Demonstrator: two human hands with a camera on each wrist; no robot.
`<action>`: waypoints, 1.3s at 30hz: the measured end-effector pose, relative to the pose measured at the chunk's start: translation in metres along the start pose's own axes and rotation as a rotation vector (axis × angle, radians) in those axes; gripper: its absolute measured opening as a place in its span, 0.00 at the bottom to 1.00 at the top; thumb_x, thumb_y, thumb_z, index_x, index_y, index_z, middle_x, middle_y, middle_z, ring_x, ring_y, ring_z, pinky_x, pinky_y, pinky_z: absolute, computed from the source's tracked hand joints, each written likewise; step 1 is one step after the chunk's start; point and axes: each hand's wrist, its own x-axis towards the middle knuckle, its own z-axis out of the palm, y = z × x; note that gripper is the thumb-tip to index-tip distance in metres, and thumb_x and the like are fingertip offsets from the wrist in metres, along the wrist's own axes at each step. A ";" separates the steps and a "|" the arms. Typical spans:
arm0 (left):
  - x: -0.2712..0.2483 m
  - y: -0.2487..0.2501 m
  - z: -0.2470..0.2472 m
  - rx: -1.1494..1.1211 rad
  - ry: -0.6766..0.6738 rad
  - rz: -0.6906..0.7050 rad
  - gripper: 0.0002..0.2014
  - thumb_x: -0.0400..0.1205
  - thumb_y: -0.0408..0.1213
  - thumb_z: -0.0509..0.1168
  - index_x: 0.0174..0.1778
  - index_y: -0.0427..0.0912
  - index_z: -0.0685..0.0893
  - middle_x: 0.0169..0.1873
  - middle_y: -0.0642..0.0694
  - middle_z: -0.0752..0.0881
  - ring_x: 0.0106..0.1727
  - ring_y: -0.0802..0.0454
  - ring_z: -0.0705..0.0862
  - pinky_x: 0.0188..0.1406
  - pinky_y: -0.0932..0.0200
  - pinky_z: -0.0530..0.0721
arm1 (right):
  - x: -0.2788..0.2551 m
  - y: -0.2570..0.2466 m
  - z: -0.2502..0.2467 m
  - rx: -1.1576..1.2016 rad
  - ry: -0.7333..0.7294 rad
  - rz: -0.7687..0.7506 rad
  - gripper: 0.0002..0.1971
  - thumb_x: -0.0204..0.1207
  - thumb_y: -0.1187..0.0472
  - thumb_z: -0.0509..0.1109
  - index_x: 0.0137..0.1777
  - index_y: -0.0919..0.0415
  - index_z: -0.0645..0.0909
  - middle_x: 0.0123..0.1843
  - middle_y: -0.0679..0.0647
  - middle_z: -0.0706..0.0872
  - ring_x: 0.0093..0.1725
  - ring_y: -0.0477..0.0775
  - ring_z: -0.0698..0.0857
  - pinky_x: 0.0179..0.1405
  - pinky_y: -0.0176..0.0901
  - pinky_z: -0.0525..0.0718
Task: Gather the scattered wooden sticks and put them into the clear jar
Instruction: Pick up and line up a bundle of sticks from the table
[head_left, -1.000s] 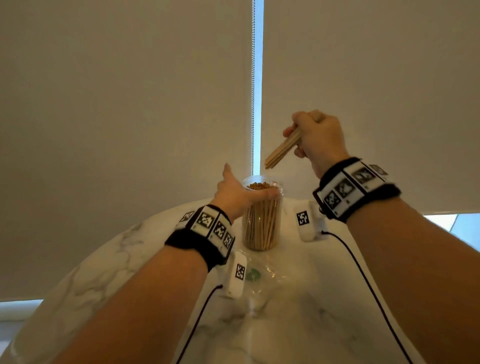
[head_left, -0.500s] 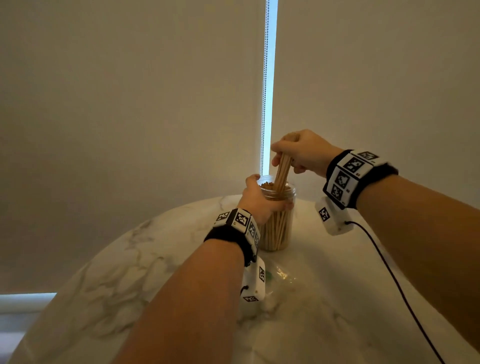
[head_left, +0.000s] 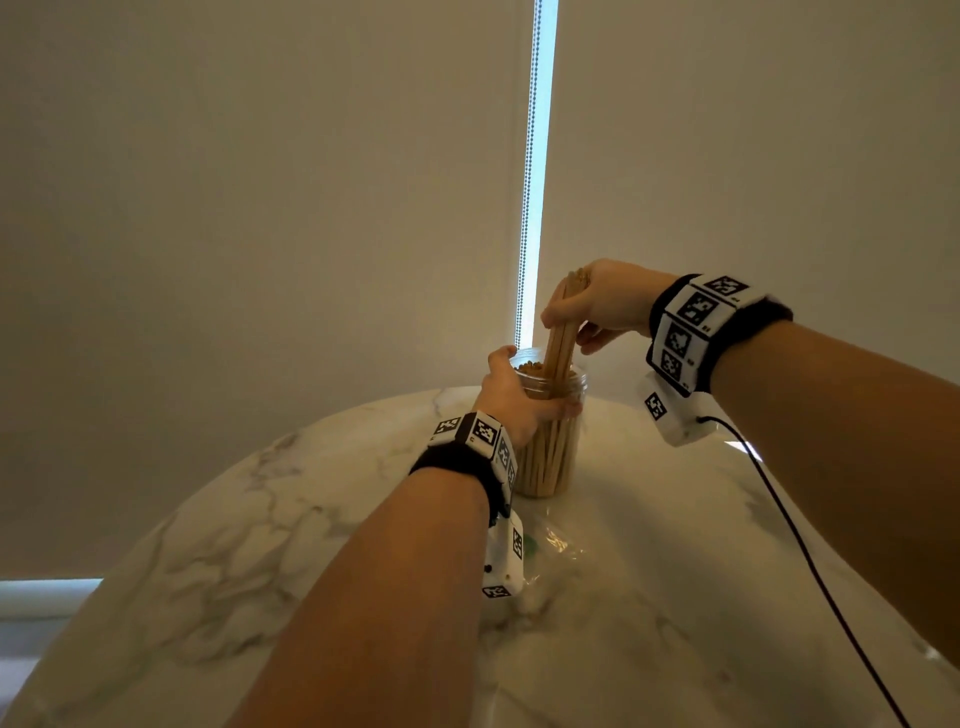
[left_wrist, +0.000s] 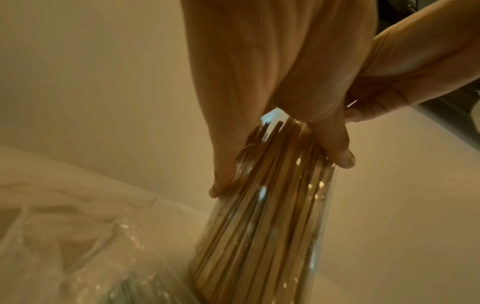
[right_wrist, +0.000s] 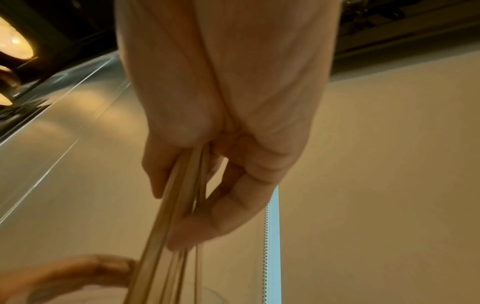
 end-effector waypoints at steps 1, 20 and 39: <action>0.001 0.000 0.000 0.001 0.000 -0.001 0.61 0.63 0.47 0.86 0.84 0.54 0.50 0.71 0.42 0.80 0.71 0.42 0.80 0.72 0.43 0.78 | 0.000 0.000 0.001 -0.018 -0.010 0.003 0.13 0.75 0.55 0.80 0.52 0.64 0.89 0.45 0.59 0.94 0.40 0.53 0.92 0.44 0.46 0.92; 0.003 -0.004 0.002 0.025 -0.005 0.015 0.62 0.60 0.52 0.85 0.82 0.58 0.50 0.70 0.44 0.81 0.70 0.42 0.80 0.71 0.41 0.79 | -0.001 0.007 0.030 -0.160 -0.006 0.005 0.27 0.65 0.50 0.87 0.60 0.56 0.80 0.52 0.54 0.89 0.48 0.55 0.92 0.46 0.46 0.93; -0.003 -0.003 0.004 -0.022 0.013 0.039 0.62 0.58 0.50 0.85 0.82 0.55 0.52 0.68 0.46 0.81 0.68 0.44 0.82 0.69 0.43 0.81 | -0.008 0.003 0.038 -0.506 0.033 -0.109 0.04 0.75 0.59 0.79 0.48 0.54 0.90 0.48 0.48 0.90 0.44 0.45 0.87 0.43 0.37 0.85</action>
